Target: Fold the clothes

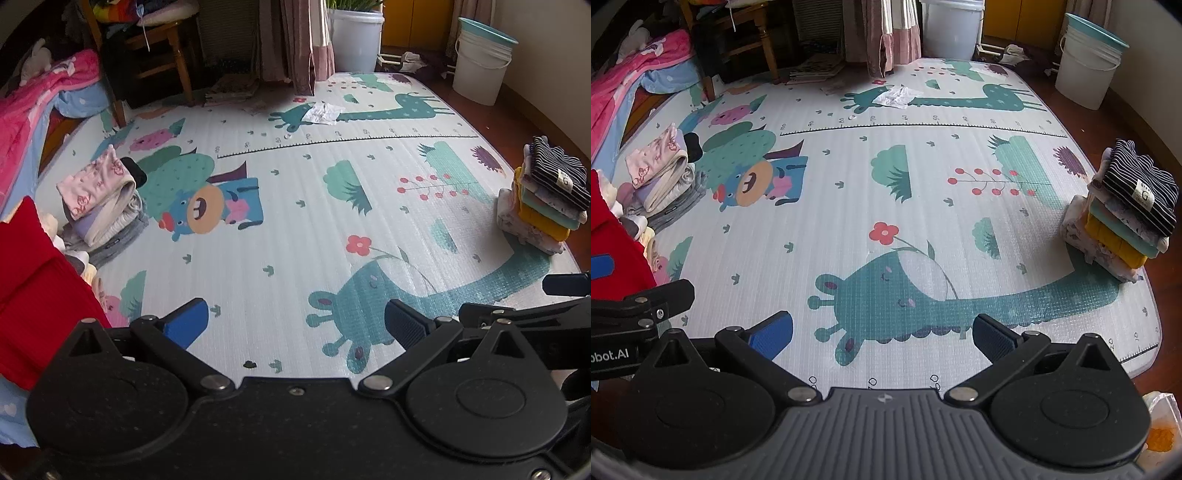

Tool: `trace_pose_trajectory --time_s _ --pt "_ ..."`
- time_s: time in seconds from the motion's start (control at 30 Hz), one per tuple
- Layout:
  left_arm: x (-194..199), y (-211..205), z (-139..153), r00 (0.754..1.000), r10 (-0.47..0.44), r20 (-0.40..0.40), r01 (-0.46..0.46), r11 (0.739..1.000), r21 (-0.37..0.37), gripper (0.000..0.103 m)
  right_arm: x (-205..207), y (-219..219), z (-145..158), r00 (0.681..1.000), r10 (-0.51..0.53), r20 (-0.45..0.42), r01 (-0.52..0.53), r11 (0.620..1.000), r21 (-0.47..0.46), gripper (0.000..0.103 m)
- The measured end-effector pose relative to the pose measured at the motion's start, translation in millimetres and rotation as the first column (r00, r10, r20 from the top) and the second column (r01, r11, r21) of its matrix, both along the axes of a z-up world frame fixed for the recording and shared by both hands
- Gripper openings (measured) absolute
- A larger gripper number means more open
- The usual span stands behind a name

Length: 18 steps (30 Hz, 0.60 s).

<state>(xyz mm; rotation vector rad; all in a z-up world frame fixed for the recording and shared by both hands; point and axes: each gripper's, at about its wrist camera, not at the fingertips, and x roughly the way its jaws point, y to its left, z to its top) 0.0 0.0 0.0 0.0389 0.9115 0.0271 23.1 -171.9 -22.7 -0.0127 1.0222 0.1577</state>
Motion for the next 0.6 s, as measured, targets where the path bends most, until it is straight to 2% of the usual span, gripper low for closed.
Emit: trace_pose_trajectory --time_s 0.23,0.3,0.6 --pt "11 1 6 0.999 0.009 -0.04 -0.01 0.999 -0.032 0.103 1 0 1 1.0 -0.003 0.004 0.003 1.0 0.009 0.103" --pt "3 5 1 1.0 0.002 -0.005 -0.003 0.999 -0.043 0.103 0 -1 1 1.0 -0.003 0.006 0.003 1.0 0.012 0.103" --pt "-2 2 0 1.0 -0.013 -0.008 0.012 0.999 -0.038 0.103 -1 -2 -4 1.0 0.005 0.001 -0.005 1.0 0.009 0.103"
